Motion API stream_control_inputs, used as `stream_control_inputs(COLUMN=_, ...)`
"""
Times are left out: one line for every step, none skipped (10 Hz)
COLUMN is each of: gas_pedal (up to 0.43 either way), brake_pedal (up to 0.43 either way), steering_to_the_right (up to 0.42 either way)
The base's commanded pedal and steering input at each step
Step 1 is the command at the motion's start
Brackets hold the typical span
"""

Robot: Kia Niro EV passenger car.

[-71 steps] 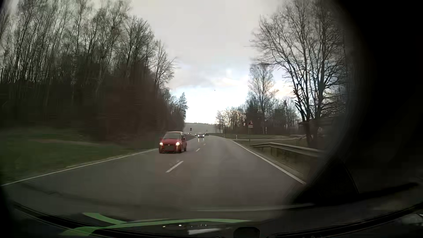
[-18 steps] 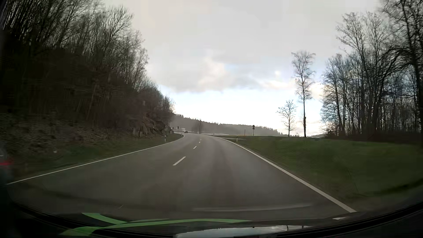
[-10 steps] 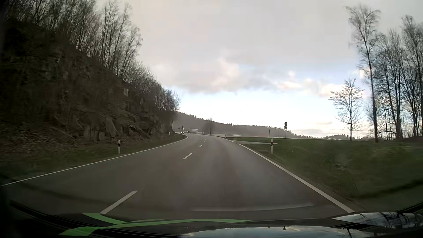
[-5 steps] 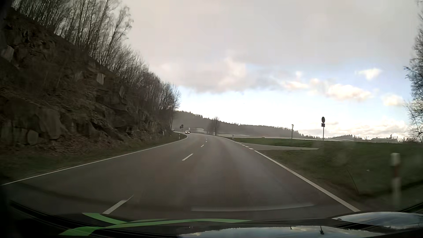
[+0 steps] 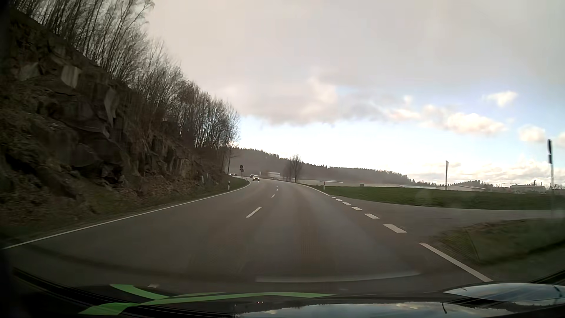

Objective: Follow the waypoints while adhering to traffic rules and regulations

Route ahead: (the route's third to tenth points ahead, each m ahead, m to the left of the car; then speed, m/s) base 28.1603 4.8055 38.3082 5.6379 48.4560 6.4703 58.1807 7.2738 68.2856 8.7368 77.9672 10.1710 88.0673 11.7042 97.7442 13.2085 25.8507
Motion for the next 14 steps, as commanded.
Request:
stream_control_inputs(gas_pedal=0.150, brake_pedal=0.000, steering_to_the_right=-0.011)
stream_control_inputs(gas_pedal=0.150, brake_pedal=0.000, steering_to_the_right=-0.011)
stream_control_inputs(gas_pedal=0.150, brake_pedal=0.000, steering_to_the_right=-0.011)
stream_control_inputs(gas_pedal=0.150, brake_pedal=0.000, steering_to_the_right=-0.011)
stream_control_inputs(gas_pedal=0.150, brake_pedal=0.000, steering_to_the_right=-0.011)
stream_control_inputs(gas_pedal=0.150, brake_pedal=0.000, steering_to_the_right=-0.011)
stream_control_inputs(gas_pedal=0.150, brake_pedal=0.000, steering_to_the_right=-0.011)
stream_control_inputs(gas_pedal=0.150, brake_pedal=0.000, steering_to_the_right=-0.011)
stream_control_inputs(gas_pedal=0.150, brake_pedal=0.000, steering_to_the_right=-0.011)
stream_control_inputs(gas_pedal=0.150, brake_pedal=0.000, steering_to_the_right=-0.011)
stream_control_inputs(gas_pedal=0.150, brake_pedal=0.000, steering_to_the_right=-0.011)
stream_control_inputs(gas_pedal=0.150, brake_pedal=0.000, steering_to_the_right=-0.011)
stream_control_inputs(gas_pedal=0.150, brake_pedal=0.000, steering_to_the_right=-0.012)
stream_control_inputs(gas_pedal=0.150, brake_pedal=0.000, steering_to_the_right=-0.013)
